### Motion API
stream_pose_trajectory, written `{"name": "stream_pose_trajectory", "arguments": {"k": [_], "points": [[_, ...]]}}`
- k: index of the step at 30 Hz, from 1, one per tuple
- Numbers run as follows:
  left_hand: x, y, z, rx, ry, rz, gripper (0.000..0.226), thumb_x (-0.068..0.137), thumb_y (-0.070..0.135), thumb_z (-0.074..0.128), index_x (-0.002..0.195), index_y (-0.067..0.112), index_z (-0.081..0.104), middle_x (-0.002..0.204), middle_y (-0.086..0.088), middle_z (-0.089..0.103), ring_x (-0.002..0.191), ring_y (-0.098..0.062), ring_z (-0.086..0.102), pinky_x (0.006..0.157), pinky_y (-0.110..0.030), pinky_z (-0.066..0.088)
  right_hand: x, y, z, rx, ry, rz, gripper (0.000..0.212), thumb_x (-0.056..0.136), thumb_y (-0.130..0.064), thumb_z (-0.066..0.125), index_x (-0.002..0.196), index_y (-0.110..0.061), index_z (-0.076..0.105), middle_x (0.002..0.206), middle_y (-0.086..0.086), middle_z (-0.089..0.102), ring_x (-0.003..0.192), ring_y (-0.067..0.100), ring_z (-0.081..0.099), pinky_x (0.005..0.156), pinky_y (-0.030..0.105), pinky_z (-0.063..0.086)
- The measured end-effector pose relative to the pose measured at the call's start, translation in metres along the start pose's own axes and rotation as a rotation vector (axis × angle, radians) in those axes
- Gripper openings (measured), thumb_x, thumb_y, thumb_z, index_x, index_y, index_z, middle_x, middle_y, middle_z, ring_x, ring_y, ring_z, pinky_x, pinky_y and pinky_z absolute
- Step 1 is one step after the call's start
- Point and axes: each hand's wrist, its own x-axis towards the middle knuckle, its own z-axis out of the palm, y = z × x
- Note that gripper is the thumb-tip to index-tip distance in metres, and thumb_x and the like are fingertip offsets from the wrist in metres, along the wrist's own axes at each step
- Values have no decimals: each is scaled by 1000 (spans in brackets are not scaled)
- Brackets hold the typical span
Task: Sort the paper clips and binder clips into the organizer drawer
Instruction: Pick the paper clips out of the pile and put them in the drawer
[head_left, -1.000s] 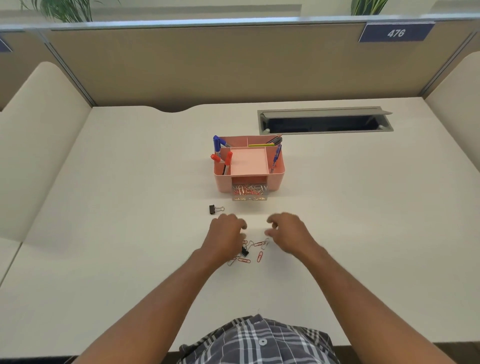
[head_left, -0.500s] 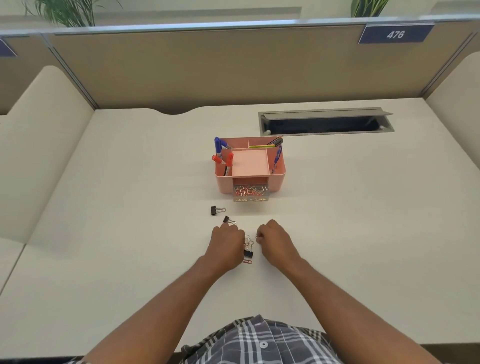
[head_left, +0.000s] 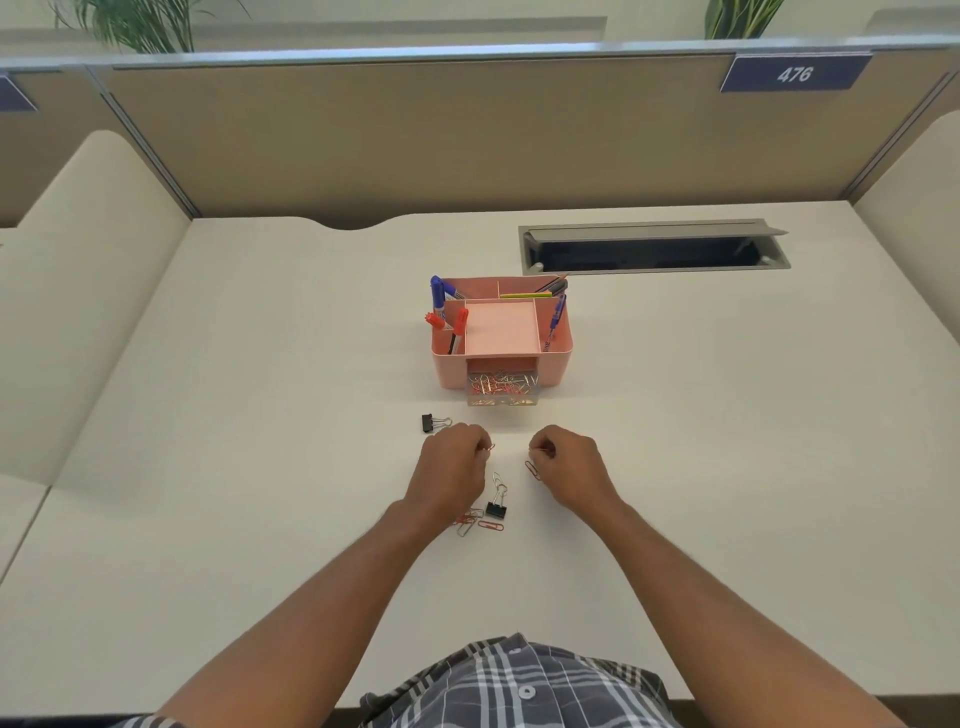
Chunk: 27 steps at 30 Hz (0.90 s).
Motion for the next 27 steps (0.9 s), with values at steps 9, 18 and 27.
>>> {"name": "stream_pose_trajectory", "arguments": {"k": [9,18,27], "points": [[43,18,-32,-82,187,102,14,91,2,54,92,14,61,88,-2,59,76,-18,54,64,-36,52,27,-69,-37,137,258,-334,9,90,-9,60,89,-13,68,84,-2,68,79,12,62,70,20,53],[48,23,-38,-80,194,70,10,92,5,57,90,14,61,91,-3,62,79,-18,57,67,-34,55,36,-74,-37,-3,191,-342,21,95,-11,55,109,-11,70,102,6,72,94,20,63,81,32,56],[5,-7,7,210,-250,188,25,91,16,64,114,23,69,99,-6,54,92,-27,52,74,-35,39,-2,-2,-1,-365,-16,7,21,90,-27,58,96,-10,69,98,8,70,92,29,63,78,34,50]]}}
